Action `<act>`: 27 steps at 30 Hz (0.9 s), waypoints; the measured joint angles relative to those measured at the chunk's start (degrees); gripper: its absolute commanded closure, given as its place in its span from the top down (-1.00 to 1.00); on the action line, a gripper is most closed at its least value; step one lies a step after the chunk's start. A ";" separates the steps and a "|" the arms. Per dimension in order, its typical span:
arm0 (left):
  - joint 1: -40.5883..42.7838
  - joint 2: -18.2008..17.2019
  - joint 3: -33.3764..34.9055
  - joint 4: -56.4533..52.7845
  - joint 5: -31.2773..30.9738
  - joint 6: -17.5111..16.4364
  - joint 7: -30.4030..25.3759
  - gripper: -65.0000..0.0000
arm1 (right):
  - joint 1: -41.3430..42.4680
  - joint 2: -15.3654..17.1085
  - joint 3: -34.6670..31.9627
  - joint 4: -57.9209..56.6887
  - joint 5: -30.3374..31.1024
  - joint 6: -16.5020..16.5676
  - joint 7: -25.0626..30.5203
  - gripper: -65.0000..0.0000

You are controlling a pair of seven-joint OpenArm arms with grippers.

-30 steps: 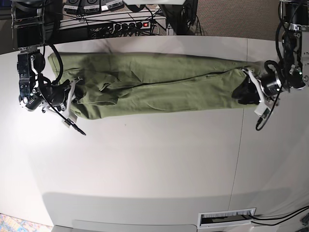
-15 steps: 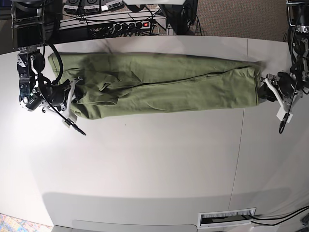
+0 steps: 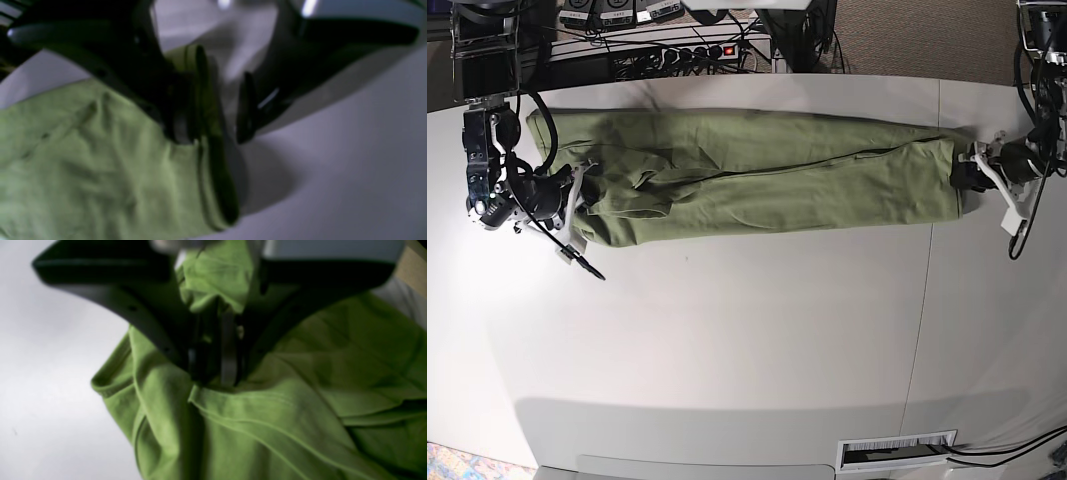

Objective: Fold the T-shirt properly
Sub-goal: 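Grasp the folded end of the shirt with the left gripper, then fold the held end toward the right gripper with the left gripper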

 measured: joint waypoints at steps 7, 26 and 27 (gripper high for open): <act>0.09 1.92 0.07 -0.20 -4.11 -2.40 1.88 -0.73 | 0.00 0.00 0.00 0.00 -0.02 0.00 0.00 -0.69; -2.51 7.52 0.11 9.49 -26.25 -14.67 10.27 -1.00 | 0.00 -0.26 0.02 0.00 -0.04 0.00 -0.04 -0.69; -2.51 9.20 0.11 10.34 -26.32 -14.71 10.14 -1.00 | 0.02 -0.44 0.07 0.00 -0.15 0.00 -0.02 -0.69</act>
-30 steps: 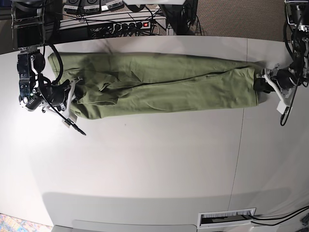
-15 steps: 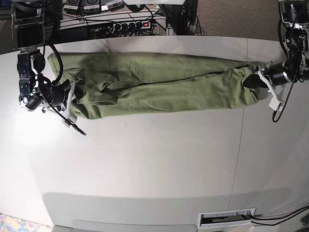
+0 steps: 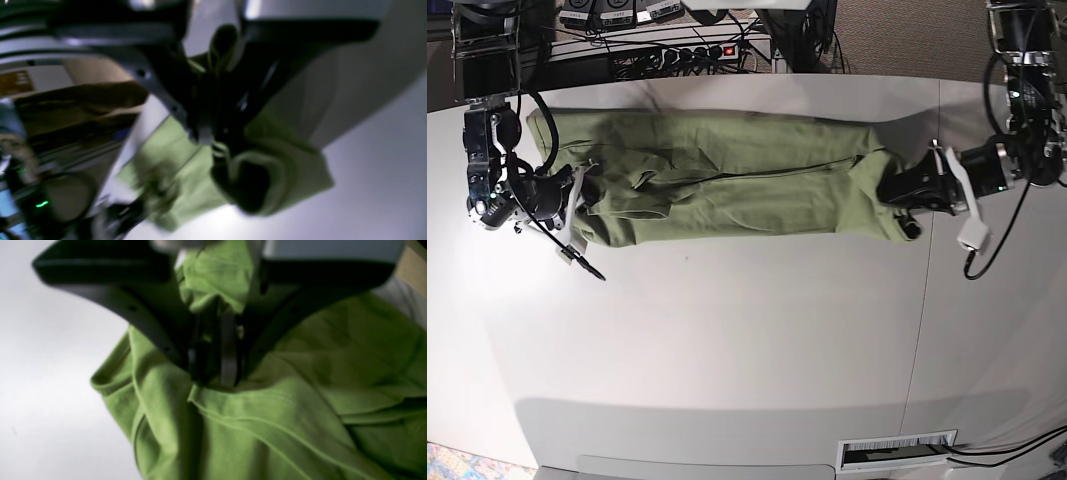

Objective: Fold the T-shirt properly
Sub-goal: 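Fold the held end toward the right gripper with the left gripper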

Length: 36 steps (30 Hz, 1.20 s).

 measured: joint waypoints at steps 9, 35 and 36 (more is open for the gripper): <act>0.22 12.61 6.29 1.07 1.33 -0.79 0.17 -1.00 | 0.15 -1.77 0.26 0.11 -0.04 0.00 0.07 -0.69; -2.03 16.35 18.23 2.10 26.73 -0.57 -11.43 -0.12 | 0.15 -1.75 0.26 0.09 0.15 0.00 0.02 -0.69; -2.03 16.35 17.51 2.51 26.73 -0.57 -10.78 -0.18 | 0.15 -1.75 0.26 0.11 0.15 0.00 0.02 -0.69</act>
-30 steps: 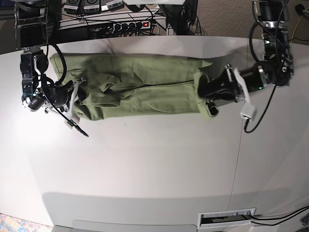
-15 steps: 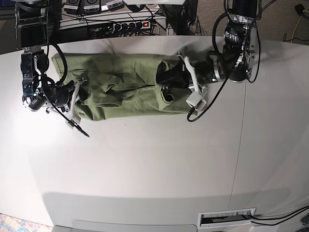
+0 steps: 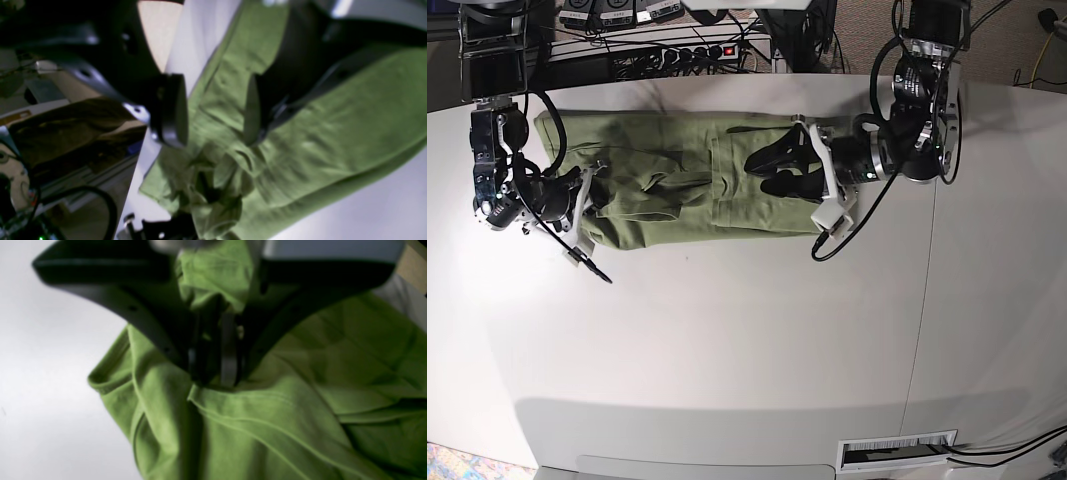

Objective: Fold the T-shirt properly
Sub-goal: 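Fold the held end toward the right gripper with the left gripper, then regrasp the other end of the strip with the right gripper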

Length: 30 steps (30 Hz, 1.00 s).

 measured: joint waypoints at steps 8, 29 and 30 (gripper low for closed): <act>0.04 -3.30 -6.32 0.46 7.50 0.00 -0.79 -1.00 | 0.00 0.48 0.00 0.37 0.87 0.00 -1.86 -0.69; -0.31 -3.56 3.93 -4.59 29.42 8.00 -13.27 -1.00 | -8.79 3.76 25.16 6.95 11.23 0.00 -8.94 -0.19; -0.31 -3.56 3.93 -4.59 29.40 8.00 -13.29 -1.00 | -9.68 3.69 25.70 6.95 11.26 0.02 -8.31 -0.19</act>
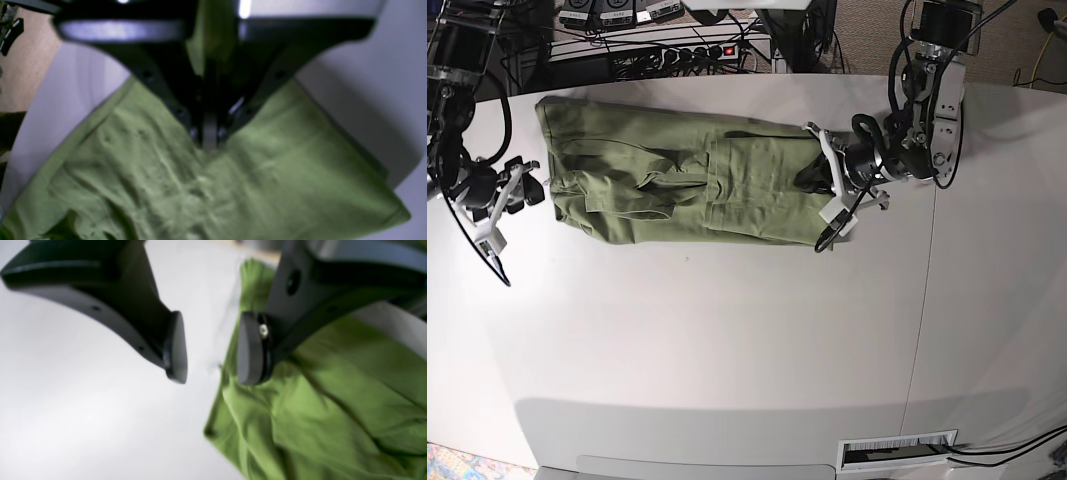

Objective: Fold the T-shirt properly
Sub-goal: 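Regrasp the other end of the strip with the right gripper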

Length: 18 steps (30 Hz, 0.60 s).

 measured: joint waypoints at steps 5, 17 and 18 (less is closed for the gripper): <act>0.00 0.00 0.00 0.00 0.00 0.00 -0.02 -1.00 | -2.54 -0.72 0.61 -2.10 -0.17 -0.02 4.31 -0.19; 0.02 0.00 0.00 -0.02 0.09 -0.02 -0.63 -1.00 | -1.25 -4.37 0.72 -13.99 0.37 0.02 8.63 -0.19; 0.02 0.00 0.00 -0.02 0.09 -0.02 -0.68 -1.00 | -1.16 -4.31 0.85 -14.82 1.09 0.11 8.98 -0.19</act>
